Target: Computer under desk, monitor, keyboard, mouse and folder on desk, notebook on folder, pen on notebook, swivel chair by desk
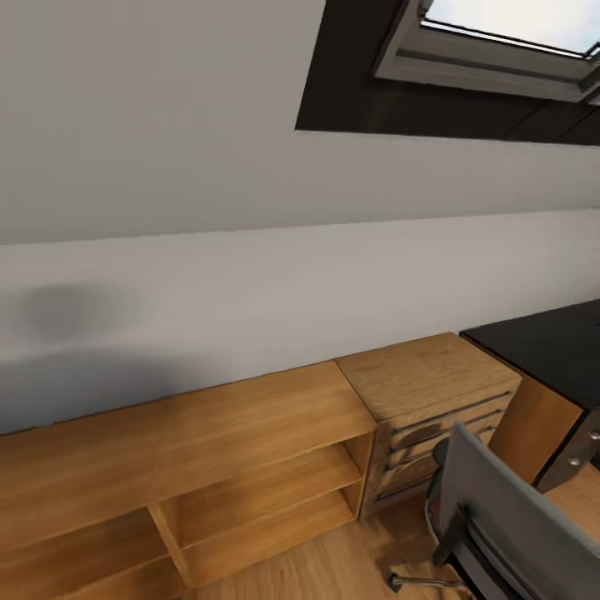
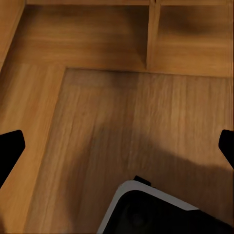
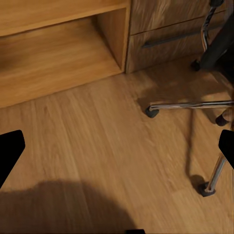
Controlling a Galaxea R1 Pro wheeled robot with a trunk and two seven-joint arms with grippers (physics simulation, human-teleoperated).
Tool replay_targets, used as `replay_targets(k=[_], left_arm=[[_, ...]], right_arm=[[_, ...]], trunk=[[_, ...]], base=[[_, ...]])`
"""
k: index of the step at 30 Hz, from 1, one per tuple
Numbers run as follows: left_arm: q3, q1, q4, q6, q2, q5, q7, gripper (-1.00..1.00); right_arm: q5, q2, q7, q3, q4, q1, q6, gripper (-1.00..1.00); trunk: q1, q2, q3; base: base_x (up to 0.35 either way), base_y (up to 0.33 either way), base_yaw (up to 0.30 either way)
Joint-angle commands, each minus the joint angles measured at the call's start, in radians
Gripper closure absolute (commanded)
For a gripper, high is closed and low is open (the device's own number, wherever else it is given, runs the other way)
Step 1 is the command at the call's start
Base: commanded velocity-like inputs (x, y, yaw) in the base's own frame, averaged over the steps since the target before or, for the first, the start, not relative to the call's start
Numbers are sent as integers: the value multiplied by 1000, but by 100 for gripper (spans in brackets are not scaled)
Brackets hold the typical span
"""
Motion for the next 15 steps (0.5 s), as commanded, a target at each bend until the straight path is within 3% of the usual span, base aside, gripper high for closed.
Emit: replay_targets(k=[1, 15], left_arm=[[-9, 0, 0, -2, 0, 4, 7, -100], [-9, 0, 0, -2, 0, 3, 6, -100]], right_arm=[[-3, 0, -6, 9, 1, -1, -2, -100], [-3, 0, -6, 9, 1, -1, -2, -100]], trunk=[[1, -2, -2], [1, -2, -2]], base=[[210, 0, -286], [32, 0, -287]])
